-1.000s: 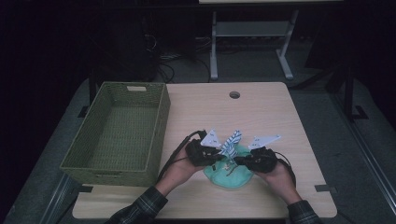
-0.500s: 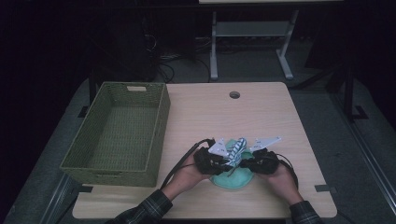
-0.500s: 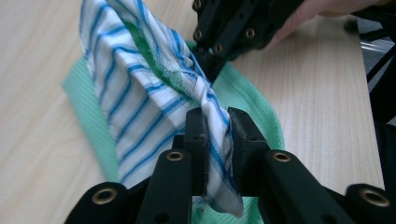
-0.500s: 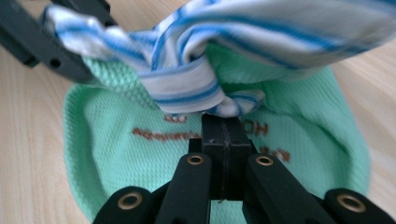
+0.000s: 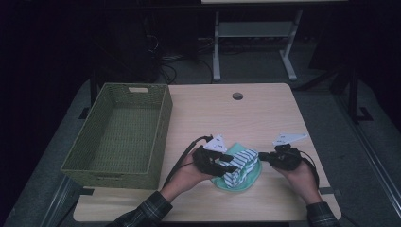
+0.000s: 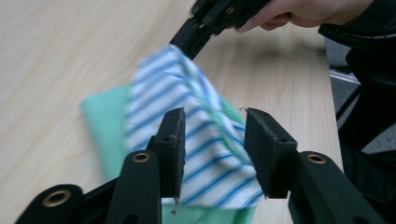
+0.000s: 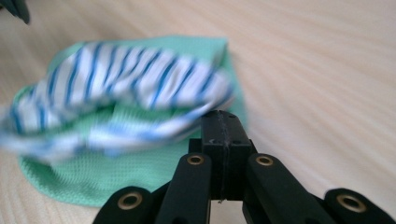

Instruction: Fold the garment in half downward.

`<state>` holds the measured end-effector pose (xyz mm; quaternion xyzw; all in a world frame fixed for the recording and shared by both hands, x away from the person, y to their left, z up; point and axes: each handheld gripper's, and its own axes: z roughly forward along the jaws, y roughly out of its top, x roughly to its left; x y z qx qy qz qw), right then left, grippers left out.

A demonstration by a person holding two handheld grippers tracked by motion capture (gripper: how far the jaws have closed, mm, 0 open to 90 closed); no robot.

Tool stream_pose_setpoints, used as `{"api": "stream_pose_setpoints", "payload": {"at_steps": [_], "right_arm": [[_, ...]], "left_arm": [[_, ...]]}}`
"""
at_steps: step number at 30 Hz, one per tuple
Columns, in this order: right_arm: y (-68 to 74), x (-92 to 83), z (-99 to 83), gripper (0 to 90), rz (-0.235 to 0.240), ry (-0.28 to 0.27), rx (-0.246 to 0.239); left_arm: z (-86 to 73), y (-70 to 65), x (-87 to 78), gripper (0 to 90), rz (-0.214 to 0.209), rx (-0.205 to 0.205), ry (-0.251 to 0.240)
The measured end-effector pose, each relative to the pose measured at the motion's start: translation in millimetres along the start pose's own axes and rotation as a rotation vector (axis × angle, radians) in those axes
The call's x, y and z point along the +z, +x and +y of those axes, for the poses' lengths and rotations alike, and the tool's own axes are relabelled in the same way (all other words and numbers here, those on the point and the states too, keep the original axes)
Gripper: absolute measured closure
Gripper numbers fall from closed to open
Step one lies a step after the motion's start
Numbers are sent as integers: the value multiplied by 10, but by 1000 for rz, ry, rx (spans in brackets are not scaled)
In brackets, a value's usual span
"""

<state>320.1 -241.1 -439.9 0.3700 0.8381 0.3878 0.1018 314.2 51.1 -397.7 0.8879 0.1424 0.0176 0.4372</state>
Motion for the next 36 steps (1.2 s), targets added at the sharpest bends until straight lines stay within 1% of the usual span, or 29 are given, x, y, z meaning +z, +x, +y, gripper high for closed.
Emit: {"api": "stream_pose_setpoints", "payload": {"at_steps": [3, 5, 7, 8, 9, 10, 12, 14, 15, 16, 20, 22, 23, 24, 26, 28, 29, 31, 32, 36], "right_arm": [[-17, -104, 60, 898, -6, -35, 8], [0, -136, 115, 898, 0, -57, -2], [38, -120, 161, 897, 15, -62, -13], [54, -92, 174, 898, 23, -58, -22], [78, -56, 180, 898, 28, -46, -19], [91, -3, 173, 898, 33, -30, -25], [100, 67, 147, 898, 37, -4, -27], [107, 125, 113, 898, 41, 20, -22], [109, 144, 96, 898, 43, 32, -23], [111, 165, 73, 898, 47, 43, -26], [109, 209, 11, 898, 47, 77, -23], [110, 230, -23, 898, 44, 97, -21], [108, 243, -41, 898, 47, 101, -25], [111, 251, -58, 898, 46, 107, -24], [116, 261, -78, 898, 45, 120, -25], [112, 252, -69, 898, 41, 115, -28], [111, 240, -56, 898, 38, 110, -27], [107, 207, 8, 898, 34, 83, -30], [106, 191, 64, 898, 36, 61, -32], [135, 224, 250, 898, 56, 11, -39]], "left_arm": [[-46, 77, -70, 721, 33, -26, 15], [-98, 134, -92, 787, 67, -50, 40], [-164, 181, -84, 826, 90, -66, 79], [-200, 199, -67, 837, 101, -77, 94], [-242, 217, -38, 839, 119, -87, 114], [-262, 236, -31, 839, 125, -78, 138], [-306, 254, 12, 839, 121, -97, 149], [-325, 267, 45, 839, 119, -86, 170], [-335, 257, 76, 838, 117, -98, 168], [-339, 266, 83, 834, 113, -84, 186], [-374, 244, 169, 823, 106, -86, 207], [-383, 231, 201, 817, 108, -69, 231], [-390, 217, 225, 814, 113, -72, 227], [-391, 214, 237, 812, 110, -60, 243], [-399, 195, 274, 812, 116, -51, 250], [-393, 188, 286, 812, 118, -25, 275], [-395, 175, 298, 813, 126, -31, 265], [-393, 173, 300, 815, 129, -14, 275], [-393, 172, 301, 816, 130, -14, 277], [-398, 170, 310, 823, 131, -14, 278]]}}
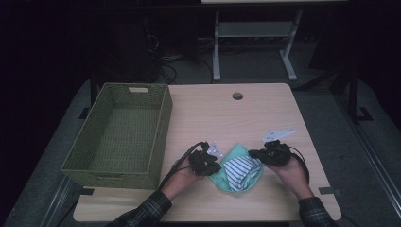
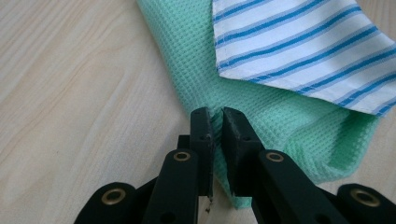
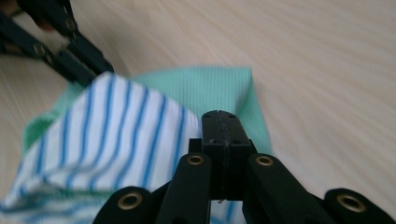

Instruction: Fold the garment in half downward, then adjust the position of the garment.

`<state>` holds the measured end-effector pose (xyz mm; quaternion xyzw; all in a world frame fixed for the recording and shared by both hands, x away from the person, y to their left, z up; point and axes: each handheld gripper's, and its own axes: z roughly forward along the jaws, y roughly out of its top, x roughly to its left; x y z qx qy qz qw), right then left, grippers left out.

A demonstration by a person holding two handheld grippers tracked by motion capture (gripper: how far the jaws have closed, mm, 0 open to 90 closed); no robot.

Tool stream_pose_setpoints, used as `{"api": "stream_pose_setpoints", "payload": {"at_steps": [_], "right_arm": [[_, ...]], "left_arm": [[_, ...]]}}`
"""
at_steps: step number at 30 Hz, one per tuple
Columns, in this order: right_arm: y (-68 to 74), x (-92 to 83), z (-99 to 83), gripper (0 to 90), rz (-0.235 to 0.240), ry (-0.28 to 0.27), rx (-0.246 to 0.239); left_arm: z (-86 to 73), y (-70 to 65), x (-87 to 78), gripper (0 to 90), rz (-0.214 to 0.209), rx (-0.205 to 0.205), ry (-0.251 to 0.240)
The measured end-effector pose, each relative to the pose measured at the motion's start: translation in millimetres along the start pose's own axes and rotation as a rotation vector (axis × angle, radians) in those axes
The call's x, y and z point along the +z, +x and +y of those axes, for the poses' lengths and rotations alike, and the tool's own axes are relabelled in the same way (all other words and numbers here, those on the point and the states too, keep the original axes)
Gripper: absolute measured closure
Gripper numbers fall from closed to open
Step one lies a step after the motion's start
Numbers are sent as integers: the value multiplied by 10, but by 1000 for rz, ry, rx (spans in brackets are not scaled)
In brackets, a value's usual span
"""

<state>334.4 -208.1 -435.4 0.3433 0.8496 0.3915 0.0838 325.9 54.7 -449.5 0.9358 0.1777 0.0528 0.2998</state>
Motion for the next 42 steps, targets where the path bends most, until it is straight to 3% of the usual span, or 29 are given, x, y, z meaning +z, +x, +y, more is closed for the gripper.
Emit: {"api": "stream_pose_setpoints", "payload": {"at_steps": [4, 8, 12, 17, 21, 25, 30, 38, 42], "right_arm": [[22, 146, 166, 898, 30, -19, -20], [52, 364, 258, 898, 49, 2, -39], [59, 528, 246, 898, 48, 49, -57], [32, 614, 169, 899, 47, 99, -52], [23, 564, 184, 898, 48, 77, -45], [-66, 378, 237, 898, 15, 14, -24], [-262, 340, 163, 898, -19, 24, 14], [-324, 414, 78, 898, -20, 67, 16], [-325, 459, 50, 899, -23, 90, 7]], "left_arm": [[-3, 7, 3, 831, -1, 0, 0], [-3, 6, 2, 839, 2, 6, 5], [-1, 3, 4, 849, 4, 5, 4], [2, 5, 6, 853, 1, 5, 6], [2, 24, -29, 855, -9, -9, -4], [3, 13, -183, 878, -38, -42, -68], [-32, -130, -280, 895, -71, -38, -93], [-104, -266, -124, 895, -110, -28, -28], [-122, -252, -37, 895, -84, -17, 22]]}}
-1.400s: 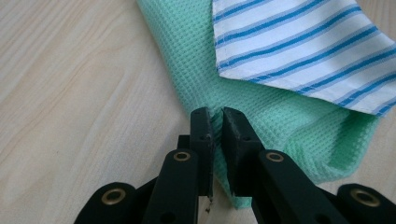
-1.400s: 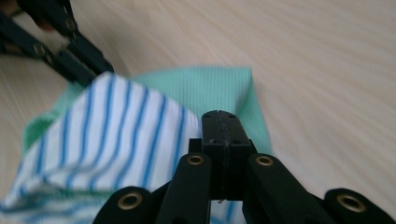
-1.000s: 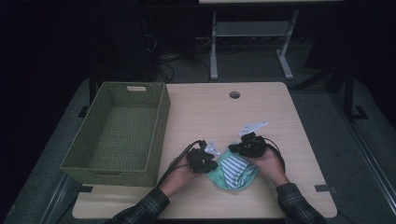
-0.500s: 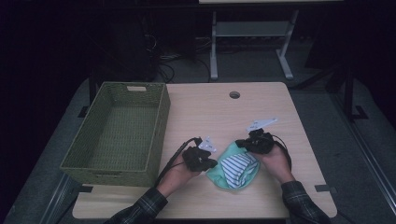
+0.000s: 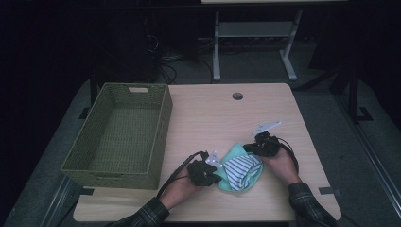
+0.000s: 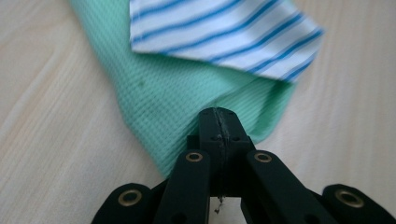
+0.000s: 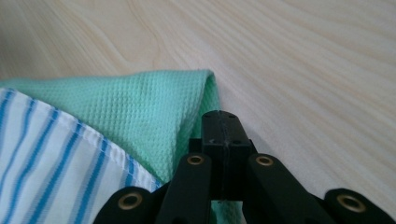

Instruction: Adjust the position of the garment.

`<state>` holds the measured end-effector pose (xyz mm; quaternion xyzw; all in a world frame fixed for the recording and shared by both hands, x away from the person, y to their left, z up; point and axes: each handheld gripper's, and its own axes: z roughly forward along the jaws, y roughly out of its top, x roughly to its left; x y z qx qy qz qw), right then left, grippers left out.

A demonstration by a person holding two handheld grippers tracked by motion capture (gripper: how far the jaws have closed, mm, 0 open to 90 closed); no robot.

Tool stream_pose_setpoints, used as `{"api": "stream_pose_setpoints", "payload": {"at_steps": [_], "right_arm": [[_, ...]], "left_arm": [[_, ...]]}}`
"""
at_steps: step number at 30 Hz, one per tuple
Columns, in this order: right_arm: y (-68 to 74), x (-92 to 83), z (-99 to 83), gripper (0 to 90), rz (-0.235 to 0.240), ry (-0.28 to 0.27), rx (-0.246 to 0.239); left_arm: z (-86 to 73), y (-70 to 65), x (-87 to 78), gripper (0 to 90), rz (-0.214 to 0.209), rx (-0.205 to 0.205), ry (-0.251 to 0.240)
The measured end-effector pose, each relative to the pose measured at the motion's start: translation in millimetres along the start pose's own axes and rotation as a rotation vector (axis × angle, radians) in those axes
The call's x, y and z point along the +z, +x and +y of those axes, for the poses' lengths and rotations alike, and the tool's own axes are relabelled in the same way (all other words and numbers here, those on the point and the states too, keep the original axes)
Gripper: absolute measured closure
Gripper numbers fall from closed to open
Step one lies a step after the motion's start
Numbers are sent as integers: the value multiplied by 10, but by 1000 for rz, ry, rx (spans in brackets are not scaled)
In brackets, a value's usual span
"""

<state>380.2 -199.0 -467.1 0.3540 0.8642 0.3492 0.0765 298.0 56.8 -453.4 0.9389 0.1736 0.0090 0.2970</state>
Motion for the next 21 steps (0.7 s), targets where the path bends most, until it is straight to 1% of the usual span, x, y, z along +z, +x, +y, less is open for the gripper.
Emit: {"api": "stream_pose_setpoints", "payload": {"at_steps": [1, 2, 3, 5, 6, 7, 13, 14, 21], "right_arm": [[-1, -3, -2, 898, 3, 0, 8], [-6, -7, -3, 899, 2, 3, 6], [-7, -9, -5, 898, 1, 3, 7], [-8, -23, -20, 898, 2, 5, 10], [-14, -32, -28, 898, 1, 7, 6], [-14, -41, -40, 898, 0, 6, 9], [-15, -123, -118, 899, -3, 15, 5], [-12, -138, -130, 898, -5, 19, 14], [-5, -235, -246, 898, 1, 18, 20]], "left_arm": [[-3, 30, -8, 896, -8, 1, 5], [-4, 27, 1, 896, -1, -14, -11], [-4, 38, -6, 896, 12, -6, -5], [-6, 69, -20, 896, 23, -2, 7], [-9, 81, -21, 896, 31, -8, 4], [-7, 101, -31, 896, 40, -5, 14], [26, 249, -31, 896, 84, -43, 19], [35, 274, -28, 896, 93, -47, 20], [109, 446, 5, 896, 125, -85, 23]]}}
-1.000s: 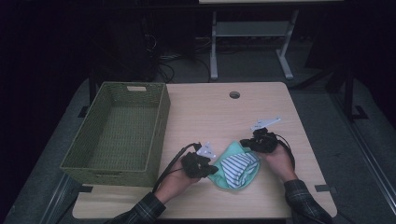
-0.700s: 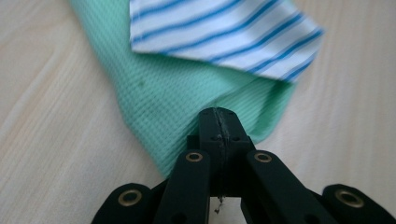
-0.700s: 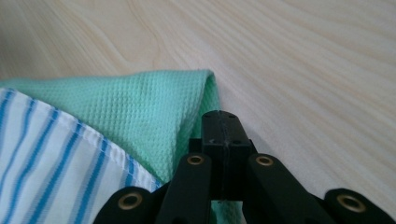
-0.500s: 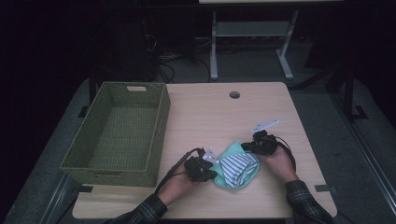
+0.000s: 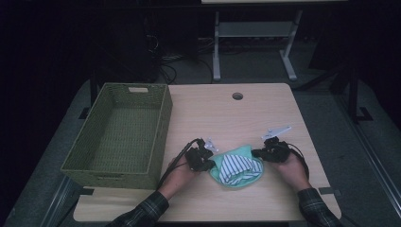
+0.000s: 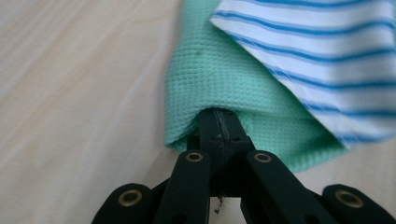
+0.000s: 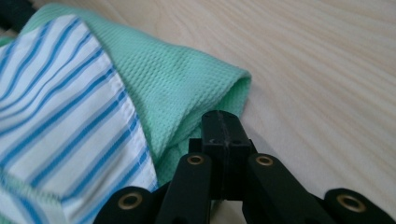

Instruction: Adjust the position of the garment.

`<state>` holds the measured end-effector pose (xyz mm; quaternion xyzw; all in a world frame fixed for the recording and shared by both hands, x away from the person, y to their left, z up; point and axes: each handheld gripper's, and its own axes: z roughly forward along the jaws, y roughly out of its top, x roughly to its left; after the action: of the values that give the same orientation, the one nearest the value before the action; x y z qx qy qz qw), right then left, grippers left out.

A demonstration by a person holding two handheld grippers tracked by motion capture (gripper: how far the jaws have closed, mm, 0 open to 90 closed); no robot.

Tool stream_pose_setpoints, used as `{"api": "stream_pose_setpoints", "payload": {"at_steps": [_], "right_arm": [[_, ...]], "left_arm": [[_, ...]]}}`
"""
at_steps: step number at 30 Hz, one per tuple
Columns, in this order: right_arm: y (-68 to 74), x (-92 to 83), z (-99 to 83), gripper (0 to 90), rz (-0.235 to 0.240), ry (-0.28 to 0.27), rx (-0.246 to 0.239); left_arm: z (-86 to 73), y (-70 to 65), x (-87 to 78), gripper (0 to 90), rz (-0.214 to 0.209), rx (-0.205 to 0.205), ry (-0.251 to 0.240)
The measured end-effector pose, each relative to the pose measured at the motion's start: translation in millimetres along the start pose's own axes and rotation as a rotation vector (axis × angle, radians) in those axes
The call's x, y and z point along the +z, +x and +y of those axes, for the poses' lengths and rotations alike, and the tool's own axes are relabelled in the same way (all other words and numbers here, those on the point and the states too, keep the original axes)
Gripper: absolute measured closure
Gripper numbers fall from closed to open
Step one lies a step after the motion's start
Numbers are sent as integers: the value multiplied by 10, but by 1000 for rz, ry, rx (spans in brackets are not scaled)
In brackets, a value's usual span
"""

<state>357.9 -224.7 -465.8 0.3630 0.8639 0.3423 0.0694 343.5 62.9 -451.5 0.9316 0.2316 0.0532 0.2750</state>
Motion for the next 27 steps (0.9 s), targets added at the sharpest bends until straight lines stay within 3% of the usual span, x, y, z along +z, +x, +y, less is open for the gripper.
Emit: {"api": "stream_pose_setpoints", "payload": {"at_steps": [13, 17, 22, 27], "right_arm": [[119, -100, -134, 898, 21, 7, -3], [146, -143, -138, 898, 17, -9, -14], [-9, -273, 1, 898, -19, -78, 12], [-182, -202, 134, 899, -30, -97, 40]], "left_arm": [[179, 320, 117, 897, 43, -45, -16], [196, 377, 113, 896, 37, -62, -35], [160, 368, -41, 897, 19, -73, -74], [103, 310, -222, 897, -16, -74, -104]]}}
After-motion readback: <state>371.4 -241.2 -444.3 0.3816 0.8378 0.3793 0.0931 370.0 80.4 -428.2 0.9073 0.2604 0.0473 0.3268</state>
